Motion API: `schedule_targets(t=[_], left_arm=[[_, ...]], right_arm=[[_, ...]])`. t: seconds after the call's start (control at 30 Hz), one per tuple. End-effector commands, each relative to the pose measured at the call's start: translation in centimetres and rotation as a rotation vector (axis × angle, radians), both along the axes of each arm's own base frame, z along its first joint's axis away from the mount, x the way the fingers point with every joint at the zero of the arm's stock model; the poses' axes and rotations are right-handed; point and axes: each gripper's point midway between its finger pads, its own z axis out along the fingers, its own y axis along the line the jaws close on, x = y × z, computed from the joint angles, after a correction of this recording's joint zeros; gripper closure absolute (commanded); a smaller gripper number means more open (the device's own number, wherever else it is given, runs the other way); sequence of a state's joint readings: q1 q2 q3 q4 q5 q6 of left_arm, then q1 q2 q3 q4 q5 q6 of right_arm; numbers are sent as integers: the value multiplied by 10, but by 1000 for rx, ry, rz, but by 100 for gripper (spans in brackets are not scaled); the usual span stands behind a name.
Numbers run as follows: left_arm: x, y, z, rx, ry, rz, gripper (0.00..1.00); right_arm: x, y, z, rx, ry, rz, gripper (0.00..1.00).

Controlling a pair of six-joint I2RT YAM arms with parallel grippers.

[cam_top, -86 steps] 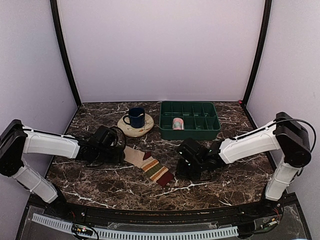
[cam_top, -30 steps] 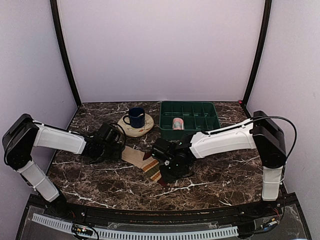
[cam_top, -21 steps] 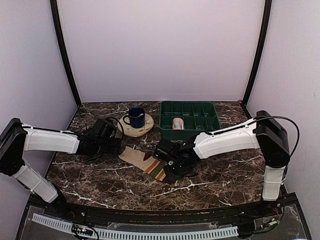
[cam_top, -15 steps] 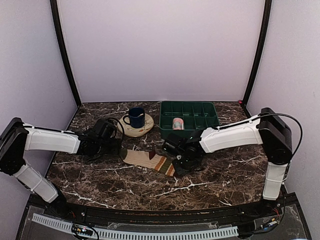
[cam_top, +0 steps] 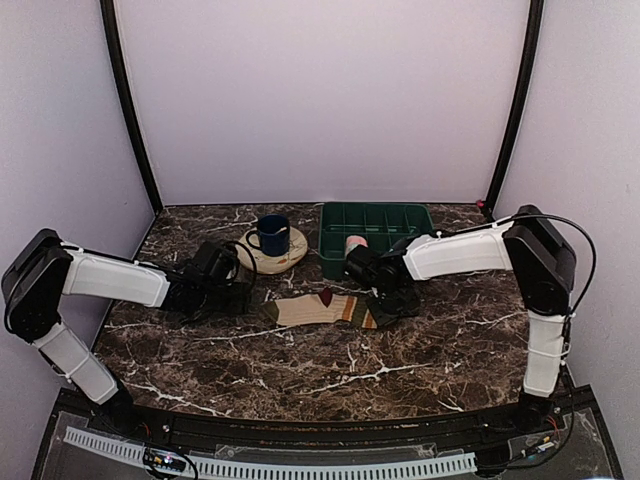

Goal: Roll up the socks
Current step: Move the sock to the center of the board.

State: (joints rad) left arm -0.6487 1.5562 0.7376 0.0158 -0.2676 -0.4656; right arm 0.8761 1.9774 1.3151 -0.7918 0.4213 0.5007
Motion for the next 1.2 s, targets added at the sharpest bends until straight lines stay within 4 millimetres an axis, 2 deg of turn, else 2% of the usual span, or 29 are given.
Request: schedule_targets(t=[0.0, 0.2, 0.33, 0.53, 0.7, 0.83, 1.17], left_arm=[[6, -12, 15, -31, -41, -29, 34], [2, -17, 18, -38, -49, -46, 34], [1, -22, 20, -36, -58, -58, 34], [4, -26, 29, -21, -98, -71, 34], [5, -29, 35, -16, -123, -78, 34], [6, -29, 40, -16, -140, -77, 34], [4, -28, 42, -22, -152, -75, 34]], right_arm=[[2, -9, -6, -51, 29, 5, 95], [-3, 1, 19, 84, 3, -61, 72], [-9, 5, 28, 177, -5, -111, 65], [-14, 12, 37, 338, -39, -231, 65], [-22, 10, 26, 447, -46, -360, 68], [-20, 5, 19, 453, -68, -425, 71], [-13, 18, 13, 515, -58, -474, 71]])
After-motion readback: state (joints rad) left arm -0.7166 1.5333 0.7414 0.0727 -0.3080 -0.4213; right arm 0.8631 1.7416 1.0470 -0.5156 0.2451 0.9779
